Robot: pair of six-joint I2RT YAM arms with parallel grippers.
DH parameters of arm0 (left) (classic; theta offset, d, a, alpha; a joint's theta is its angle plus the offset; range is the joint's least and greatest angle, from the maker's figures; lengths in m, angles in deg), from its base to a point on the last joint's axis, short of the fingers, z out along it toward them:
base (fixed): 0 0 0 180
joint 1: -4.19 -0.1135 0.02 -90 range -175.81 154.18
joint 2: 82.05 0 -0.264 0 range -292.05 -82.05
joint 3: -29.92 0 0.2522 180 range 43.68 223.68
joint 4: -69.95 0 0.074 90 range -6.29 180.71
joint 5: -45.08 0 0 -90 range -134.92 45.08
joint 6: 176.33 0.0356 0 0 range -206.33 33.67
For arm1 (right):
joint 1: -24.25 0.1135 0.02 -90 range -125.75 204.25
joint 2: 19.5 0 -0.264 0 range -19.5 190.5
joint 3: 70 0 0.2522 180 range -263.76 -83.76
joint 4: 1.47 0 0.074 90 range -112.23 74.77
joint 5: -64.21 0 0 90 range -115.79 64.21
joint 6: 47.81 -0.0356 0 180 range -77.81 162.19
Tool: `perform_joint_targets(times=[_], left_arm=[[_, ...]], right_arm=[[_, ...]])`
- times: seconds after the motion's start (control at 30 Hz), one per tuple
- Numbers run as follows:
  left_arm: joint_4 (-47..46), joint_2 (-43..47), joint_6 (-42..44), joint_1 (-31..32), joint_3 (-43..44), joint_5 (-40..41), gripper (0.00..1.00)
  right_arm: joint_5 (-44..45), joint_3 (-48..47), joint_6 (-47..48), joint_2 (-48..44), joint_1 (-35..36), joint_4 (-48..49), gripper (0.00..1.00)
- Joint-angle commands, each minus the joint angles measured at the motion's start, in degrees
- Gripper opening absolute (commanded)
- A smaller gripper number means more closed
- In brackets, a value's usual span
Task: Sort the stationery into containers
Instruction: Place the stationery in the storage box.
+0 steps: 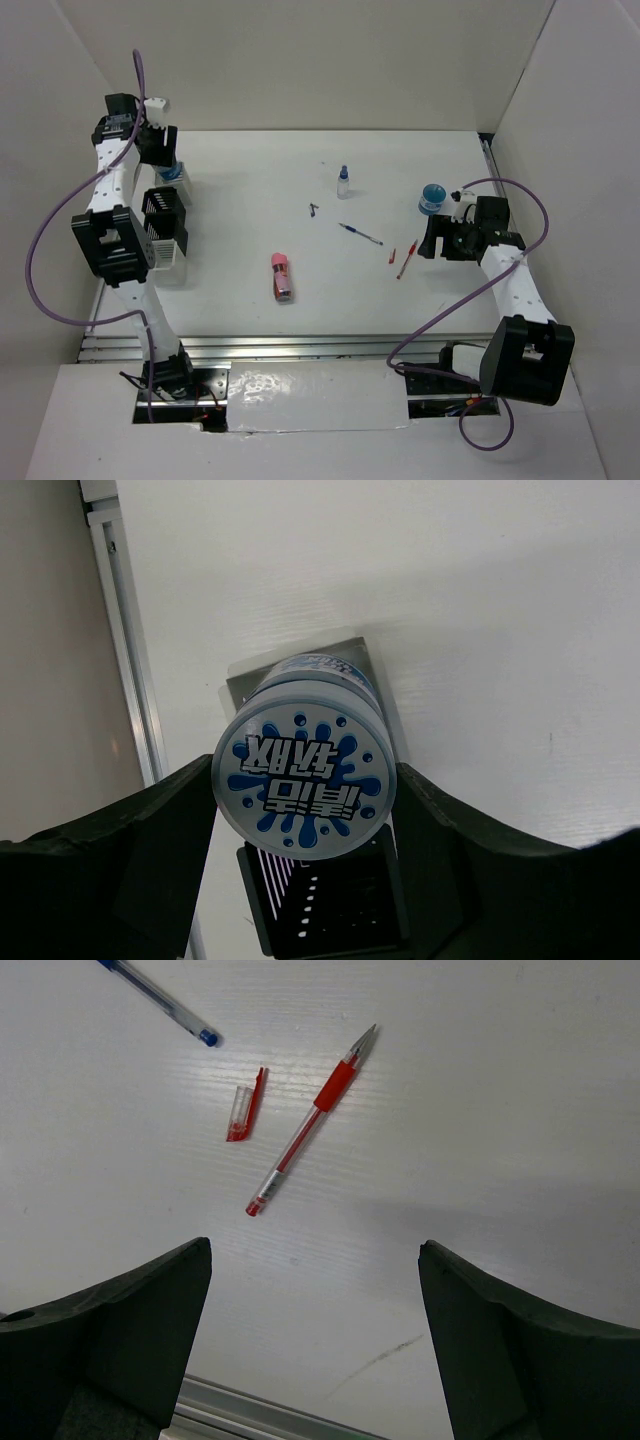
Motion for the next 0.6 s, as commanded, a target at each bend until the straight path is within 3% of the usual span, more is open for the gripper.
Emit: perform_joint_targets(times=[0.0,0.3,0.57], left_arm=[[-3.9,-0.79,2.1,0.31,3.79,1.53,0.0],[-3.55,-2.11,2.46,0.57,4.5,2.49,0.0],[-3.2,-2.9,2.46,1.27,3.54,3.11,0.06]], right_arm=[[-0.37,0.33,0.81,-0.85,-0.53,1.91,0.9],[-0.63,0.25,0.81,-0.59,-0.88,1.91,0.9],[-0.55,0.24,0.72,-0.68,-0.8,1.99,0.9]])
